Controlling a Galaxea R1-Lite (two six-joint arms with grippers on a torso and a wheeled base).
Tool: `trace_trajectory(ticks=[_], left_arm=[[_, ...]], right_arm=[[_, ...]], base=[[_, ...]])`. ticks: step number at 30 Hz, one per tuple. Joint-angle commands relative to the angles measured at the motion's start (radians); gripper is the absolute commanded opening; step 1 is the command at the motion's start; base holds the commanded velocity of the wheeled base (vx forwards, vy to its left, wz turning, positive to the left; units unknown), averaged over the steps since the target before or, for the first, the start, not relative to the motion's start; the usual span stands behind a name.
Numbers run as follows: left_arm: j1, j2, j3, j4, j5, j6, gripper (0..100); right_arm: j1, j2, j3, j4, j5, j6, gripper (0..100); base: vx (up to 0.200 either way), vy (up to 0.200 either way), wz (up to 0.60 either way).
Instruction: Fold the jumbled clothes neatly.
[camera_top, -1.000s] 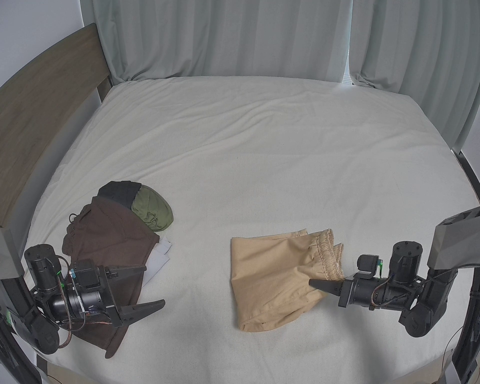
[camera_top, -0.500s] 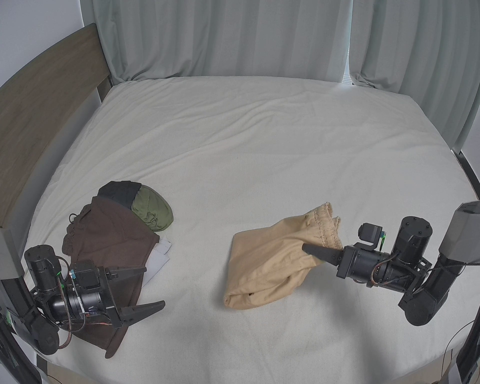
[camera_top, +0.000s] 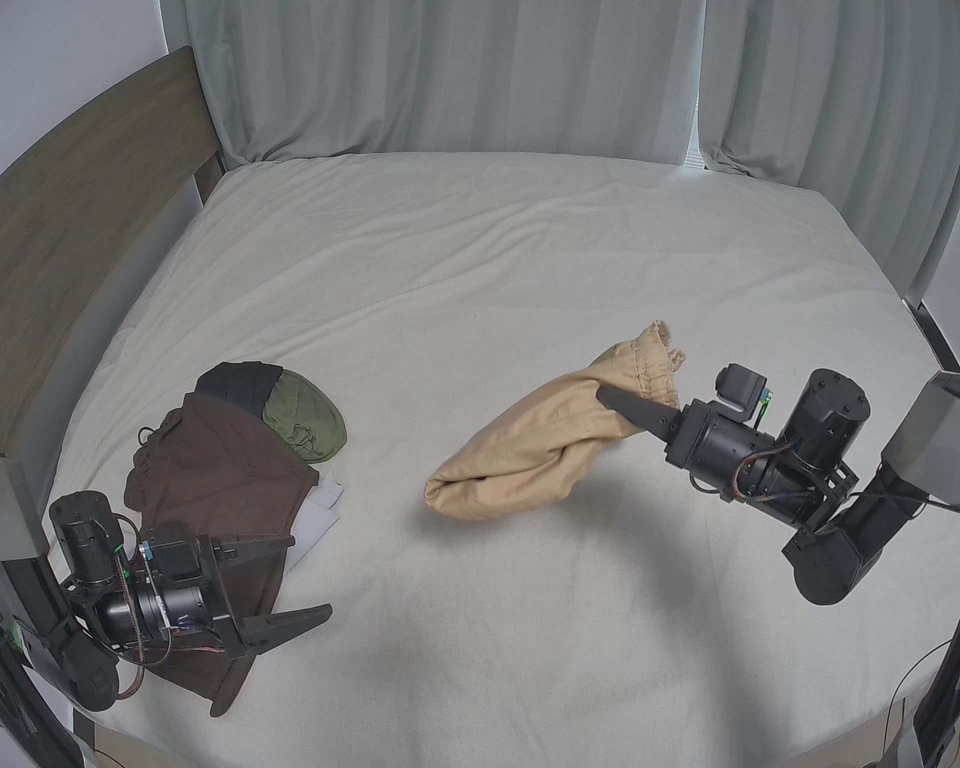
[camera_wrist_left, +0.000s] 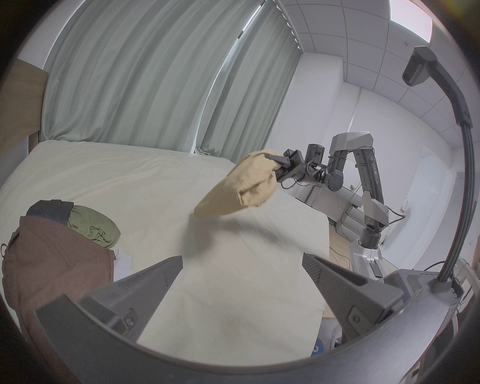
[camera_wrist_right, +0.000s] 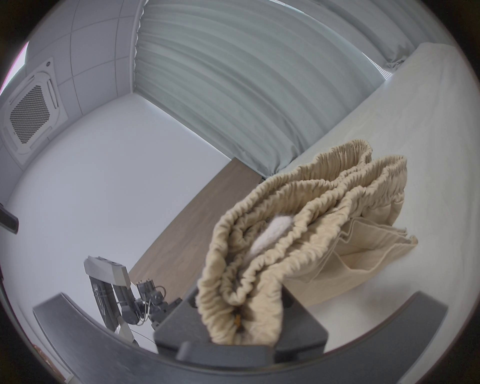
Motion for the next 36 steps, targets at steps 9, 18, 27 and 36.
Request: trace_trajectory(ticks=[9, 18, 27, 36], left_arm=[[-0.01, 0.0, 0.007, -0.001, 0.0, 0.001, 100], [-0.025, 0.008, 0.021, -0.001, 0.003, 0.018, 100], [-0.028, 0.022, 0.019, -0.001, 0.003, 0.026, 100], [-0.028, 0.035, 0.019, -0.001, 0.003, 0.027, 100]], right_arm=[[-0.007, 0.085, -0.226, 0.01, 0.006, 0.037, 0], [-0.016, 0.222, -0.394, 0.016, 0.008, 0.096, 0], [-0.041, 0.283, -0.522, 0.099, 0.006, 0.096, 0], [-0.061, 0.33, -0.691, 0.2, 0.008, 0.096, 0]], base=[[0.0, 0.0, 0.0], [0.0, 0.0, 0.0], [0.0, 0.0, 0.0], [0.0, 0.0, 0.0]])
